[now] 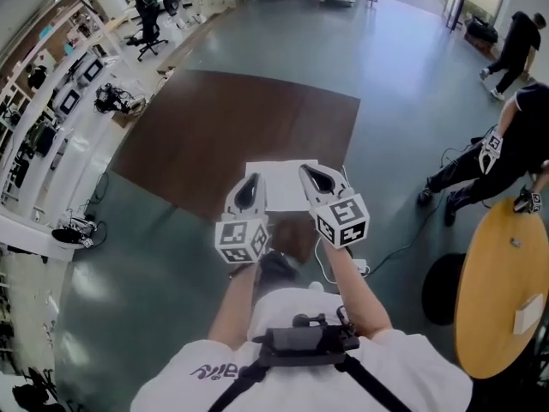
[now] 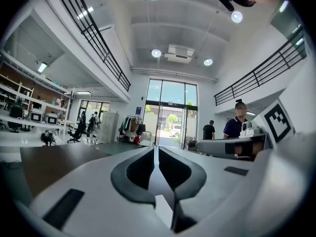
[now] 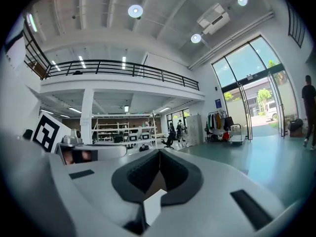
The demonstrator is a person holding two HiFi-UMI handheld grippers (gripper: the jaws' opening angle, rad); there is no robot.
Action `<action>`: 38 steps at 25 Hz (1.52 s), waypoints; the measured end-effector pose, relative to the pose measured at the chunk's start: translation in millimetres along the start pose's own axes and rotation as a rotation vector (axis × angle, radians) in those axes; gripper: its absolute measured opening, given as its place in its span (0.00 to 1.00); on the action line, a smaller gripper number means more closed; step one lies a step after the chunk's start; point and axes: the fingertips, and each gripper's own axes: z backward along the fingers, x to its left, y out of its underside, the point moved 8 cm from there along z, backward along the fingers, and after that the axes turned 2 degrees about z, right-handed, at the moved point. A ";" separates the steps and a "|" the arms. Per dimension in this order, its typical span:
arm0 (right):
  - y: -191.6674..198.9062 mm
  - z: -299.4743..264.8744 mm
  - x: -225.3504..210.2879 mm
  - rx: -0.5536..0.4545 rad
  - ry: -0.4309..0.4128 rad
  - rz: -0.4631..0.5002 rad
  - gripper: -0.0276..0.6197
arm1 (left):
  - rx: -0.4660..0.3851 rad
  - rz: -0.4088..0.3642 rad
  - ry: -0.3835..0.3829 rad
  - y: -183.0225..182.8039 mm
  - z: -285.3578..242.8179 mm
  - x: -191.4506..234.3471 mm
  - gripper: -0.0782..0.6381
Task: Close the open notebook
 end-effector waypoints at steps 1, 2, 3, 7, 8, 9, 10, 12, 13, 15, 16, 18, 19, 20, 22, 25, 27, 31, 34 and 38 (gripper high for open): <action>2.4 -4.1 -3.8 0.011 -0.003 -0.006 0.05 | 0.016 0.006 -0.009 4.1 -5.4 4.8 0.12; 4.6 -7.8 -6.7 0.023 -0.006 -0.009 0.05 | 0.034 0.013 -0.018 8.6 -10.3 9.6 0.12; 7.0 -10.9 -8.6 0.038 -0.009 -0.011 0.05 | 0.052 0.022 -0.030 13.3 -14.2 14.5 0.12; 22.6 -24.5 -12.9 0.099 -0.030 -0.041 0.05 | 0.112 0.052 -0.075 28.8 -26.6 33.5 0.12; 27.7 -28.1 -14.3 0.107 -0.039 -0.056 0.05 | 0.127 0.056 -0.081 32.5 -29.7 37.8 0.12; 33.2 -31.6 -15.4 0.113 -0.049 -0.069 0.05 | 0.140 0.061 -0.086 36.8 -32.2 42.1 0.12; 39.5 -35.5 -16.0 0.120 -0.056 -0.080 0.05 | 0.154 0.067 -0.091 42.2 -33.7 47.2 0.12; 54.1 -45.0 -14.9 0.144 -0.062 -0.095 0.05 | 0.182 0.081 -0.103 56.1 -33.8 59.6 0.12; 61.1 -49.8 -13.7 0.158 -0.064 -0.101 0.05 | 0.197 0.088 -0.109 63.7 -33.1 65.7 0.12; 69.7 -57.5 -12.3 0.178 -0.066 -0.108 0.05 | 0.224 0.099 -0.119 74.8 -32.7 74.4 0.12; 71.7 -60.8 -11.9 0.186 -0.065 -0.111 0.05 | 0.234 0.102 -0.123 77.8 -33.0 77.2 0.12; 75.5 -66.9 -9.8 0.196 -0.061 -0.112 0.05 | 0.248 0.103 -0.126 82.2 -33.8 81.7 0.12; 78.4 -69.6 -7.6 0.202 -0.059 -0.112 0.05 | 0.253 0.104 -0.127 84.7 -33.5 83.9 0.12; 81.7 -72.0 -4.8 0.208 -0.059 -0.111 0.05 | 0.259 0.106 -0.129 87.5 -32.5 86.1 0.12; 88.0 -75.6 0.5 0.226 -0.062 -0.107 0.05 | 0.270 0.113 -0.133 92.9 -29.9 89.7 0.12; 92.0 -76.5 -0.7 0.251 -0.064 -0.100 0.05 | 0.288 0.119 -0.132 98.3 -32.4 89.2 0.12; 94.5 -73.8 -5.2 0.262 -0.054 -0.099 0.05 | 0.303 0.123 -0.127 103.5 -35.4 87.2 0.12; 106.3 -68.4 -6.3 0.283 -0.032 -0.105 0.05 | 0.335 0.128 -0.122 117.6 -32.9 88.4 0.12; 117.4 -62.3 -5.2 0.301 -0.033 -0.110 0.05 | 0.358 0.140 -0.127 131.0 -28.4 87.4 0.12; 125.6 -51.2 -9.8 0.320 -0.039 -0.111 0.05 | 0.409 0.168 -0.123 154.8 -32.7 80.3 0.20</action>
